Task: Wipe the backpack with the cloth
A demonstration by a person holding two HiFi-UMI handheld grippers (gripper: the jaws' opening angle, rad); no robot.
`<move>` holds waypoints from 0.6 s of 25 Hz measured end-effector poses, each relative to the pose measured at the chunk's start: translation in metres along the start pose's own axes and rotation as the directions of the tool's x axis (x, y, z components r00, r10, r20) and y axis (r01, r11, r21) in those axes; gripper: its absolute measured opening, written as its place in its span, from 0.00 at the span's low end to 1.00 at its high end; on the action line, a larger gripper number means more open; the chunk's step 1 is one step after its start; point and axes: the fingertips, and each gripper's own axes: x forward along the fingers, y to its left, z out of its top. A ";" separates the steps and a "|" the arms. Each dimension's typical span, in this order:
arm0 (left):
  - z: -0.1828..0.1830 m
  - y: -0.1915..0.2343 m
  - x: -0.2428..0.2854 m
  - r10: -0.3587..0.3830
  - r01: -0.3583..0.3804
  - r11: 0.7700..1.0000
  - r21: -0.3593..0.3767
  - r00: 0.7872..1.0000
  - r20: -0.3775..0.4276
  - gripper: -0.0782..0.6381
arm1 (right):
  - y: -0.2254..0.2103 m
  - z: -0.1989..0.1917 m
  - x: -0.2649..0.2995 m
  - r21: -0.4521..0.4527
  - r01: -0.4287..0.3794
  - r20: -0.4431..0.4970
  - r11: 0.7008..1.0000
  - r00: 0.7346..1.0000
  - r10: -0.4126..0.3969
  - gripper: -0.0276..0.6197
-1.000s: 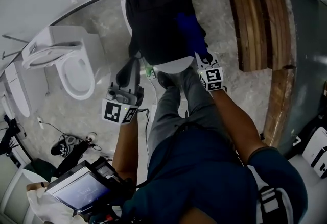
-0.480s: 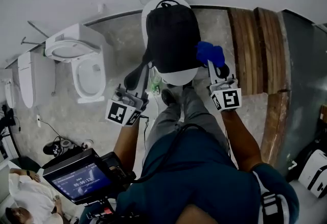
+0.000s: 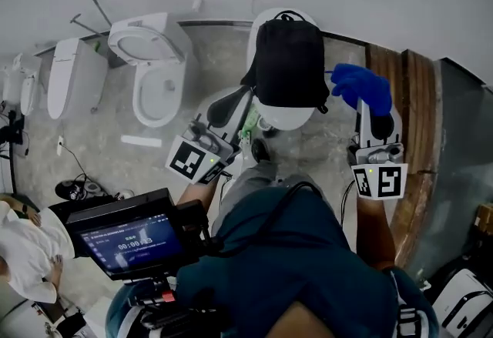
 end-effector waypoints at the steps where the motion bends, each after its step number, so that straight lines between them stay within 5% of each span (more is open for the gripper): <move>1: 0.004 -0.005 -0.007 0.010 -0.010 1.000 0.013 1.000 -0.001 0.11 | 0.004 0.006 -0.008 0.003 0.000 0.000 1.000 1.000 0.000 0.13; 15: 0.031 -0.147 -0.124 0.104 -0.112 0.987 0.117 0.992 0.074 0.11 | 0.037 0.048 -0.165 -0.047 -0.037 -0.025 0.998 0.999 0.036 0.13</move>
